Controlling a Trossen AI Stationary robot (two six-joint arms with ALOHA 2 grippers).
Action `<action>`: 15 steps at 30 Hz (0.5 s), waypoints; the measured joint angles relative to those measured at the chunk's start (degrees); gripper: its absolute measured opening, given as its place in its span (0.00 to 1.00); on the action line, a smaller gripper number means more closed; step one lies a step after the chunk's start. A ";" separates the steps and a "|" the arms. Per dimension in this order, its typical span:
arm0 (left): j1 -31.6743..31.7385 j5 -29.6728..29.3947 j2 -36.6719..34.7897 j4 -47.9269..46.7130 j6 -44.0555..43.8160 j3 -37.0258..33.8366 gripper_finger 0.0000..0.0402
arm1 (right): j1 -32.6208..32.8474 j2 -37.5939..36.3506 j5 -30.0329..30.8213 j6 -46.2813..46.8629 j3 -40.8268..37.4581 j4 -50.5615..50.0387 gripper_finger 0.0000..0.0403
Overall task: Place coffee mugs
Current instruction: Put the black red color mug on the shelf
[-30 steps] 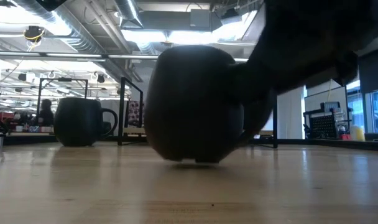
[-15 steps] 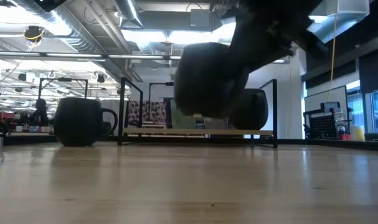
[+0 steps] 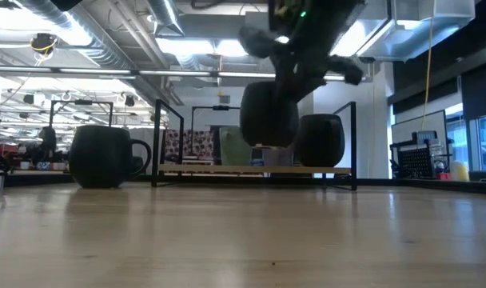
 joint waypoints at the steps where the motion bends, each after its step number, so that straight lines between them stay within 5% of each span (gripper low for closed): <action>1: 0.00 0.00 0.00 0.00 0.00 0.00 0.27 | -1.23 0.00 -0.56 -1.50 0.00 0.88 0.11; 15: 0.02 -1.05 0.00 0.35 0.44 0.00 0.27 | -14.11 0.19 -6.78 -11.08 0.00 4.39 0.11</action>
